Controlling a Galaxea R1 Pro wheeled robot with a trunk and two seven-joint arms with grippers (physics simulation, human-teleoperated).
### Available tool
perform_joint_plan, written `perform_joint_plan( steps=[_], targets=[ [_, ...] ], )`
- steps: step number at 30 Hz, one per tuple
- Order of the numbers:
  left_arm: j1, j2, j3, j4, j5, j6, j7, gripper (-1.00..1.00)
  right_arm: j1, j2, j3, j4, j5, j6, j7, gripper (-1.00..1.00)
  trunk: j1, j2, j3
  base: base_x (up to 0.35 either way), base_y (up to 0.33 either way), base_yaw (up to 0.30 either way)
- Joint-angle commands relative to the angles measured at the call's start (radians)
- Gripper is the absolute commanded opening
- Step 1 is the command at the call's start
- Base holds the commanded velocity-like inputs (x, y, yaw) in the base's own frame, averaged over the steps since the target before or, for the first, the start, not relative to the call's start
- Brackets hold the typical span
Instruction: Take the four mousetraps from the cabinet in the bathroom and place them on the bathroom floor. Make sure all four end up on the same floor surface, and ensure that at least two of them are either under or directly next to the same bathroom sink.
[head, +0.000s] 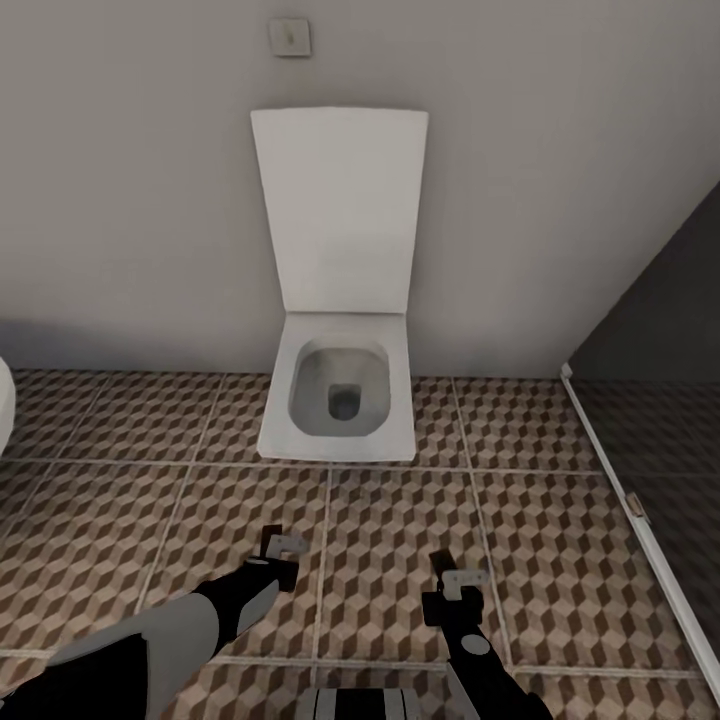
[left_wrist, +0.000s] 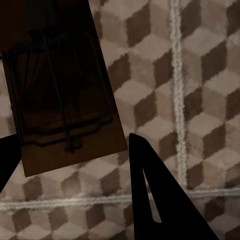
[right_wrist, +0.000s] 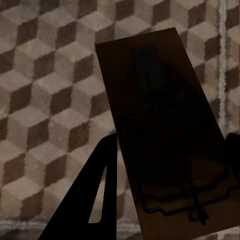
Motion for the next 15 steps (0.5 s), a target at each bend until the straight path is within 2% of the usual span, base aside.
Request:
perform_joint_plan(
  steps=[1,15],
  targets=[
    [-0.001,0.0,-0.006,-0.003,0.001,0.005,0.007,-1.0,0.0,-0.001,0.004,-0.001,-0.003,0.005,-0.008,-1.0,0.004,-0.008,-0.005,0.0,0.0,0.0],
    [-0.001,0.0,-0.006,-0.003,0.001,0.005,0.008,-1.0,0.0,-0.002,0.004,-0.001,-0.003,0.005,-0.008,-1.0,0.057,-0.106,-0.071,0.0,0.0,0.0]
  ],
)
